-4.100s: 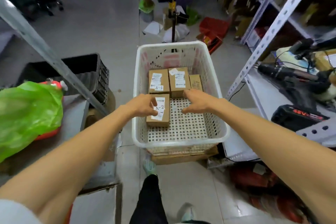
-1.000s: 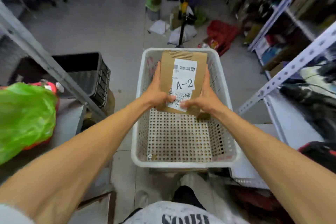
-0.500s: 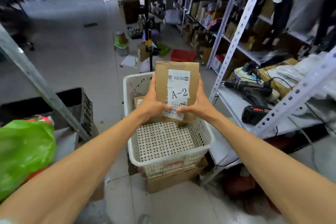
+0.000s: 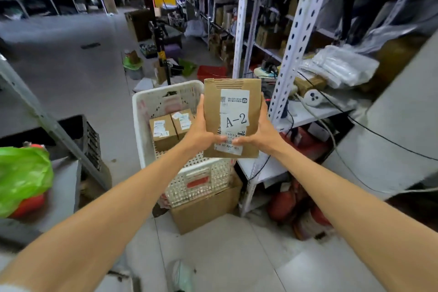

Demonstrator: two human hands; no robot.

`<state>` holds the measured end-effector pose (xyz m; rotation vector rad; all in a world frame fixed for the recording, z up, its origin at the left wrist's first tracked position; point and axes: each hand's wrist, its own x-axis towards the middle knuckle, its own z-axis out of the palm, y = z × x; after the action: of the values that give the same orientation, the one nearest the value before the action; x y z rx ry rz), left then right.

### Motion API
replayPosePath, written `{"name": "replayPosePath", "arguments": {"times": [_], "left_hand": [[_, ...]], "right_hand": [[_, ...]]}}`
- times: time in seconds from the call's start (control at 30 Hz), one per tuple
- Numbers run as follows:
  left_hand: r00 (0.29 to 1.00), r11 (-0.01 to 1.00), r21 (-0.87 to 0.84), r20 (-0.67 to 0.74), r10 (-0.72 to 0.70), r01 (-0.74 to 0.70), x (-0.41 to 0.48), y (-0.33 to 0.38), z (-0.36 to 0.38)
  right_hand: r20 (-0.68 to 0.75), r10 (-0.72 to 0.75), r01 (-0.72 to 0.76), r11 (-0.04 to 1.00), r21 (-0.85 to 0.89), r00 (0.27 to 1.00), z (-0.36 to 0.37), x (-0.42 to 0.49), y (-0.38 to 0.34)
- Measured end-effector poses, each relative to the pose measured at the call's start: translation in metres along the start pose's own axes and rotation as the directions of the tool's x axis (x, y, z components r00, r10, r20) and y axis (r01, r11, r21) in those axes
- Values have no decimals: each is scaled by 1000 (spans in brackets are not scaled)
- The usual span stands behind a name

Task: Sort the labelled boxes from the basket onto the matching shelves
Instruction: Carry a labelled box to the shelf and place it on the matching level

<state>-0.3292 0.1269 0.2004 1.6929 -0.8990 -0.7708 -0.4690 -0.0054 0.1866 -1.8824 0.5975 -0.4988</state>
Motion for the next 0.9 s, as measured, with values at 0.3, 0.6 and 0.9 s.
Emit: {"name": "replayPosePath", "arguments": {"times": [0.3, 0.6, 0.9], "left_hand": [[958, 987, 57, 256, 132, -151, -22, 50, 126], [767, 959, -53, 589, 255, -278, -36, 105, 274], [388, 930, -261, 853, 348, -260, -73, 167, 382]], "right_hand": [[-281, 53, -64, 997, -31, 958, -98, -125, 12], [-620, 168, -280, 956, -87, 767, -200, -252, 19], [-877, 222, -454, 891, 5, 426, -241, -362, -14]]}}
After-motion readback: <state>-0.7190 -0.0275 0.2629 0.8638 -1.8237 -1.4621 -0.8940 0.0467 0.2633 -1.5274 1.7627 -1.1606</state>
